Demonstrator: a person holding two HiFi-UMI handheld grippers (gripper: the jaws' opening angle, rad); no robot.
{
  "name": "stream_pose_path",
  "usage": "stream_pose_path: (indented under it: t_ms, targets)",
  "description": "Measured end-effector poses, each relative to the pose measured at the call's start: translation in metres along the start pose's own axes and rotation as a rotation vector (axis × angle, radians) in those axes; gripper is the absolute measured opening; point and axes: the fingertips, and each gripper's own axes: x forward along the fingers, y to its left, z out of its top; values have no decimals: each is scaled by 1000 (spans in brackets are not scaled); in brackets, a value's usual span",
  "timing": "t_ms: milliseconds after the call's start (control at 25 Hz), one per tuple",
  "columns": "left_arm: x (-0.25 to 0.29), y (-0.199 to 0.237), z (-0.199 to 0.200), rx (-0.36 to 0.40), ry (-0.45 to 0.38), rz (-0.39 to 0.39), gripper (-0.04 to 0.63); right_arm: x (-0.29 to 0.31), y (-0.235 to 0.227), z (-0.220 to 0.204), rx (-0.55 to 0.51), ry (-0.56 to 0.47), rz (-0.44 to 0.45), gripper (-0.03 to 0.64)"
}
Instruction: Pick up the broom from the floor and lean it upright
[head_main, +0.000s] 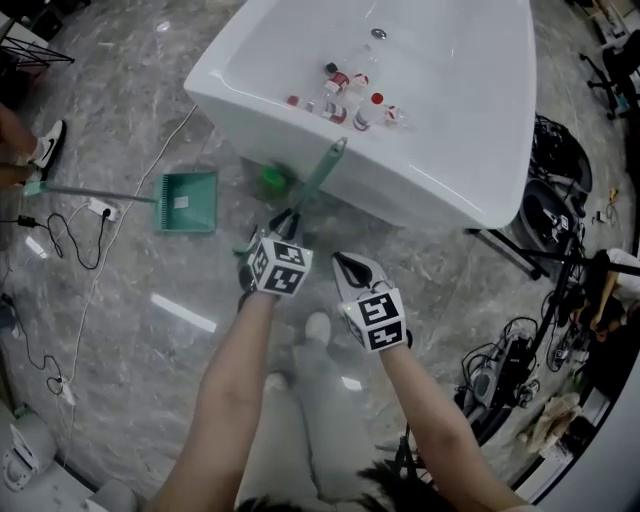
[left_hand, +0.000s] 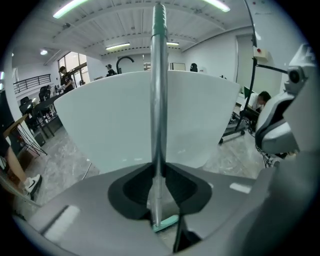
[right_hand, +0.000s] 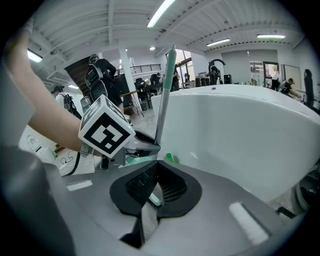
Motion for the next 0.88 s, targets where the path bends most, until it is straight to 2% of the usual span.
stream_pose_path:
  t_ms: [360, 600, 880]
  targets:
    - [32, 11, 29, 1, 17, -11, 75, 11, -20, -1, 35, 19, -7, 2]
    - [36, 10, 30, 13, 21, -22, 77, 13, -17, -16, 71, 38, -13, 2]
    - [40, 12, 32, 38, 21, -25, 77, 16, -14, -10, 77, 34, -6, 2]
